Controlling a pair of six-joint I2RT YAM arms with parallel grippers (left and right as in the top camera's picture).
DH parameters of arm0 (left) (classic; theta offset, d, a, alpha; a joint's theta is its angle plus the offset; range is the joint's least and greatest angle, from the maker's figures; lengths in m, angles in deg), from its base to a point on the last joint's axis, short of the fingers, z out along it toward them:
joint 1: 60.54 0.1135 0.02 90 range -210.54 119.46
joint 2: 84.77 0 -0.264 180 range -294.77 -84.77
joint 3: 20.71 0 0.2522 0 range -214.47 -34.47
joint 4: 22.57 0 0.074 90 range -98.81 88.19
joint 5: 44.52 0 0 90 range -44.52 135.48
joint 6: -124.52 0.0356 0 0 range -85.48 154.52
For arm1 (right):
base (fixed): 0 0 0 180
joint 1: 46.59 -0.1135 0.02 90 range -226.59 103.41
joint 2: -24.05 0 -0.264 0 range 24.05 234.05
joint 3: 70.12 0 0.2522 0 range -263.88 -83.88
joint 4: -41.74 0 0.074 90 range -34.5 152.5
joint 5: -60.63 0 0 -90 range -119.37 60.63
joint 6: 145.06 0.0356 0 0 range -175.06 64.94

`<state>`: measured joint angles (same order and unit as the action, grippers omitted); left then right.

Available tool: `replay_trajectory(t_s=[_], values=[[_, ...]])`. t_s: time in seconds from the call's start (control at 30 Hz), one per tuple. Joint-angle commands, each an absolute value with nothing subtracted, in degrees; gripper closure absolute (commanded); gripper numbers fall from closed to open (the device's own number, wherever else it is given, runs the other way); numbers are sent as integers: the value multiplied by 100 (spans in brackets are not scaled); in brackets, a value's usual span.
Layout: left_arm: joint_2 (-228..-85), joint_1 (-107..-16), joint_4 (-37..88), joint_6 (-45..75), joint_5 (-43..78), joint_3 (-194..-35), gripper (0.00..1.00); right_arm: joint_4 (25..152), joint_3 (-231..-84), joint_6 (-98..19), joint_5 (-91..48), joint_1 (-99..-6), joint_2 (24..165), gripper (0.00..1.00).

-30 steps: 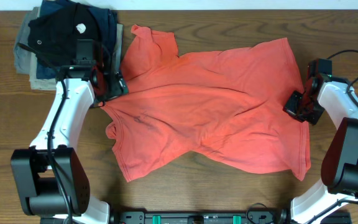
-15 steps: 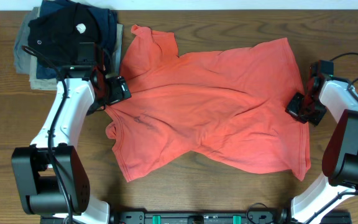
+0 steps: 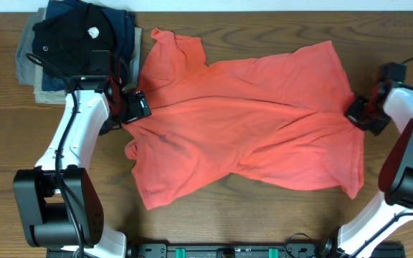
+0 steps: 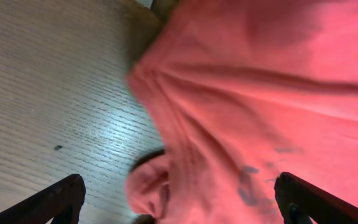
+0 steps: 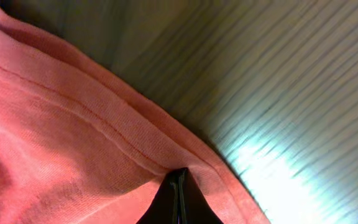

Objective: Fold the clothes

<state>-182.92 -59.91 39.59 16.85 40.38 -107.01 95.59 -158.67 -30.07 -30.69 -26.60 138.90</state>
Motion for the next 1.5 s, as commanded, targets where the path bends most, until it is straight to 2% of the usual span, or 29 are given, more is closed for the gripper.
replay_trajectory(t_s=[0.0,0.27,0.5,0.67,0.7,0.77,0.8,0.83,0.9,0.93,1.17,1.47], values=[[-18326,-5989,4014,1963,3726,-10659,2,9656,-16339,-3202,-3255,-2433,14067,99],[-18228,-6345,4095,2186,3395,-10661,2,10672,-17830,-3219,-3106,-2253,14434,99],[-17295,-6673,4436,2085,3483,-10661,2,12340,-19178,-3678,-1673,-2212,14456,99],[-16919,-6673,5281,2076,3586,-10659,2,13328,-19576,-4071,-859,-2356,14355,98],[-16928,-6673,5528,2074,3662,-10659,2,13472,-19576,-4216,-713,-2428,14338,94],[-17002,-6673,5944,2074,3852,-10657,2,13756,-19572,-4513,-669,-2610,14331,77],[-17052,-6671,6086,2076,3889,-10650,2,13832,-19554,-4655,-704,-2695,14331,59],[-17089,-6673,6145,2074,3885,-10622,2,13898,-19508,-4791,-783,-2813,14331,34],[-17146,-6673,6136,2074,3885,-10543,2,14012,-19432,-4808,-1028,-3016,14331,4],[-17179,-6673,6119,2070,3881,-10489,2,14075,-19392,-4808,-1133,-3128,14331,1],[-17489,-6673,6005,2055,3277,-9783,2,14296,-19086,-4808,-1506,-3969,14331,1],[-17634,-6673,5155,1902,3153,-8703,2,14138,-18907,-4673,-1587,-4717,14331,1]])
